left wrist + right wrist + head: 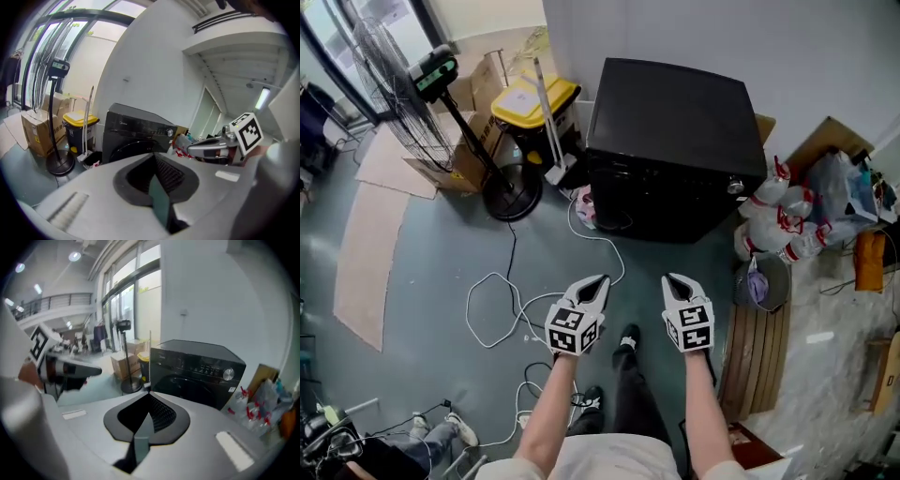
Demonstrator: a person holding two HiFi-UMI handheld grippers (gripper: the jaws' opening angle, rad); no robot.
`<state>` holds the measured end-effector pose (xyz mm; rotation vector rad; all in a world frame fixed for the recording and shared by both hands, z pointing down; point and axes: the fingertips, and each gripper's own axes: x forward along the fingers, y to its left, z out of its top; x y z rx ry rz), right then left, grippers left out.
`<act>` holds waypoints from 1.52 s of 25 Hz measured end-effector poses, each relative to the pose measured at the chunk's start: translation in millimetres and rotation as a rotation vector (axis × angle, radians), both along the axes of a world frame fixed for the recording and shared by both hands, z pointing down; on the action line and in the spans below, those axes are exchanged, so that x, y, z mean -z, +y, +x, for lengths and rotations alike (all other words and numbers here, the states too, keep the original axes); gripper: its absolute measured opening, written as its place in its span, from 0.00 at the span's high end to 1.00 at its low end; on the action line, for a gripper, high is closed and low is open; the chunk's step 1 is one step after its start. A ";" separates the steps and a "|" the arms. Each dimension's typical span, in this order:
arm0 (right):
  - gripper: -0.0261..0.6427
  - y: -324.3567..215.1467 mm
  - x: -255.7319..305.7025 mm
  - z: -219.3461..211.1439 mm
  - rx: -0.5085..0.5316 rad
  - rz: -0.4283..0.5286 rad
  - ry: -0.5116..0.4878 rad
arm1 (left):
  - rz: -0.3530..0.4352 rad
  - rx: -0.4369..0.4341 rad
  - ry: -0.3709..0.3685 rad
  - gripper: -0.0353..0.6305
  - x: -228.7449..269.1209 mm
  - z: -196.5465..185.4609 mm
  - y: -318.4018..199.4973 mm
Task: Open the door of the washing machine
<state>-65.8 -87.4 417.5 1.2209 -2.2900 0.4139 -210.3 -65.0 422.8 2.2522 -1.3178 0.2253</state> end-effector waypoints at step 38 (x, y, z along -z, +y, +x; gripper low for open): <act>0.90 -230.5 -178.3 -138.7 0.668 0.134 0.720 | 0.001 -0.326 -0.157 0.86 -206.0 -25.1 -262.7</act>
